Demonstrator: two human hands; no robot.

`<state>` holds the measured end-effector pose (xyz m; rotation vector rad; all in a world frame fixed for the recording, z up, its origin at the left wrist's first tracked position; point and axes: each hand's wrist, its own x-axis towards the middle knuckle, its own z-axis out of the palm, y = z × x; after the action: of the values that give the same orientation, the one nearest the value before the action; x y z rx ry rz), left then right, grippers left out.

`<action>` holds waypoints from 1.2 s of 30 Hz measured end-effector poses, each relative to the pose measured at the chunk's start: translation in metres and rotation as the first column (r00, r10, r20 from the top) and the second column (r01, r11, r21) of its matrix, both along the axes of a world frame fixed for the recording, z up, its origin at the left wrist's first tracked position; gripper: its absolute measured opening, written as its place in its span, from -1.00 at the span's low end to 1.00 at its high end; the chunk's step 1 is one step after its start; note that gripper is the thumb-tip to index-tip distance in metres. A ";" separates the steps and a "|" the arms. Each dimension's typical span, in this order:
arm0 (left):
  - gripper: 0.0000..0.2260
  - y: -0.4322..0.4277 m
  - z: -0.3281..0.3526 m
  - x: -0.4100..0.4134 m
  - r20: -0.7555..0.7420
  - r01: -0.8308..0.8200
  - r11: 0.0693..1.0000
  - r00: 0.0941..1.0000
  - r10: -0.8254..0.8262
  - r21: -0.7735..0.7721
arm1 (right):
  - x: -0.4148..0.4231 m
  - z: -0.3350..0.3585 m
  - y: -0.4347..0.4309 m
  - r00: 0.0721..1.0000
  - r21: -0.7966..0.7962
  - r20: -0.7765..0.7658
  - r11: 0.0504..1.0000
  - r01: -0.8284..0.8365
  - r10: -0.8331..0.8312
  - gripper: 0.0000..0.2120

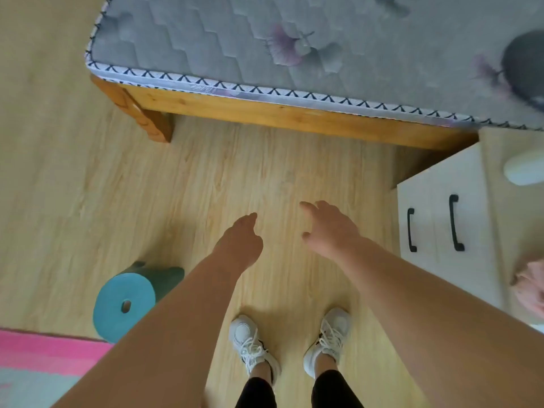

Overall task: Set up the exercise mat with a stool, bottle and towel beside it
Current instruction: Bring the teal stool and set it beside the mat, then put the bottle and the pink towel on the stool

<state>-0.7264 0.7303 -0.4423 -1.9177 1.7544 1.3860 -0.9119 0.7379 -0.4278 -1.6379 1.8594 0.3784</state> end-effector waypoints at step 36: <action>-0.47 0.017 0.062 -0.478 -0.126 0.445 0.881 0.876 -0.465 -0.158 | -0.413 0.039 0.130 0.745 -0.183 0.133 0.722 0.667 -0.654 -0.33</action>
<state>-1.2040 0.7474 -0.3800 -1.3323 2.2322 1.3022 -1.3245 0.8674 -0.3892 -0.9679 2.3476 -0.1976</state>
